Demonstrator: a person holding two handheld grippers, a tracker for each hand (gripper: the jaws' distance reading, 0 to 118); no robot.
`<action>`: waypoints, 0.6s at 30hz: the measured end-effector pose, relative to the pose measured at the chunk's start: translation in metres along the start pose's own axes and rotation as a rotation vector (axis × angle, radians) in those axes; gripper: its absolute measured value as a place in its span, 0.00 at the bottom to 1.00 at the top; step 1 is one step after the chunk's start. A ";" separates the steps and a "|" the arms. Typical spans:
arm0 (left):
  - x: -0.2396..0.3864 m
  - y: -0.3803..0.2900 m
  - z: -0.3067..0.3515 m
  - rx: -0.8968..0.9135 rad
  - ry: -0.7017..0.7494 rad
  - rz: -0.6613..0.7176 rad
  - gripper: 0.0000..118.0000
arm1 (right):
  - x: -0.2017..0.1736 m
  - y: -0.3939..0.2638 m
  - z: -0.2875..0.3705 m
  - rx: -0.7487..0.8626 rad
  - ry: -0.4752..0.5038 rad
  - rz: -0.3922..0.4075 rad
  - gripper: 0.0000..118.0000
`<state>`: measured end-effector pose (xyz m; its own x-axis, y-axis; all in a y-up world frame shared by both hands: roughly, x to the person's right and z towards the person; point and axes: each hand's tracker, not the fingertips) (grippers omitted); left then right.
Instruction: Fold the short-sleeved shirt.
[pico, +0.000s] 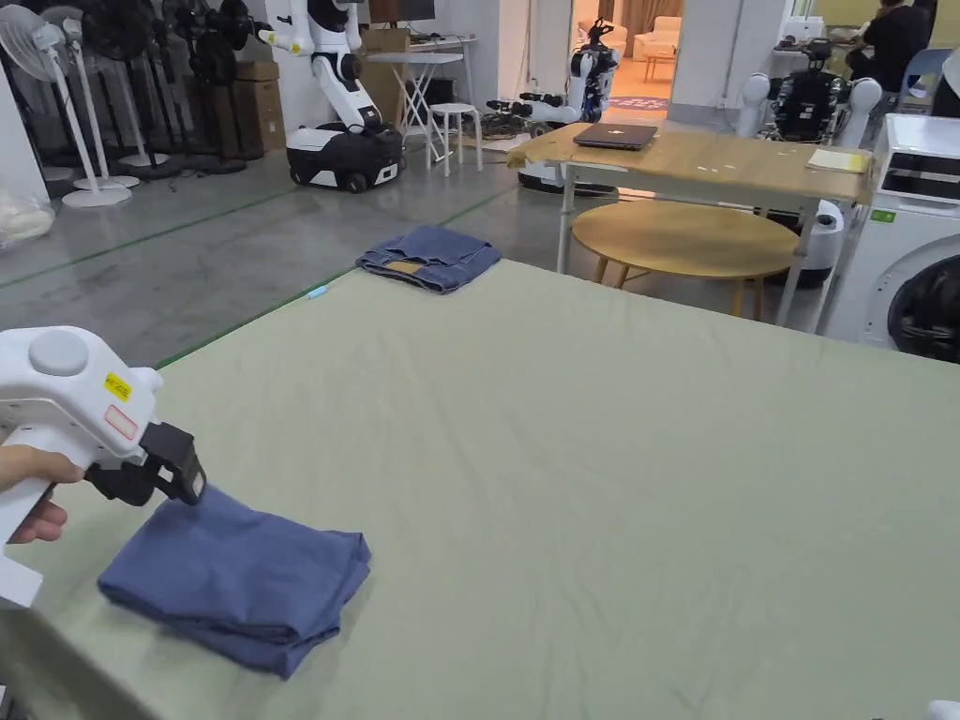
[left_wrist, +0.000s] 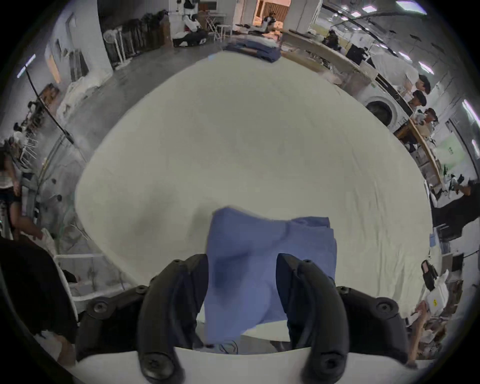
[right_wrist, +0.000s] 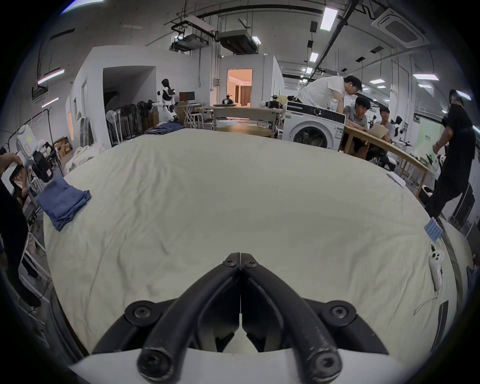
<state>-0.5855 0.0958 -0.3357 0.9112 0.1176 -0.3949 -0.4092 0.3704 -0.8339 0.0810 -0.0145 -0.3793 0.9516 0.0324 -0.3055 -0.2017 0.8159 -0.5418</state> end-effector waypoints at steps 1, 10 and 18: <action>0.002 0.000 0.005 0.011 0.006 -0.002 0.45 | 0.000 0.000 0.000 0.002 0.000 -0.002 0.00; 0.087 -0.031 -0.020 0.115 -0.179 -0.150 0.45 | 0.015 -0.002 0.009 0.021 -0.020 -0.044 0.00; 0.241 -0.103 -0.047 0.418 -0.371 -0.320 0.45 | 0.053 0.001 0.029 0.082 -0.107 -0.117 0.00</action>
<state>-0.3261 0.0423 -0.3633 0.9719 0.2247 0.0708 -0.1290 0.7591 -0.6381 0.1385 0.0047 -0.3730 0.9876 -0.0076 -0.1570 -0.0731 0.8620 -0.5015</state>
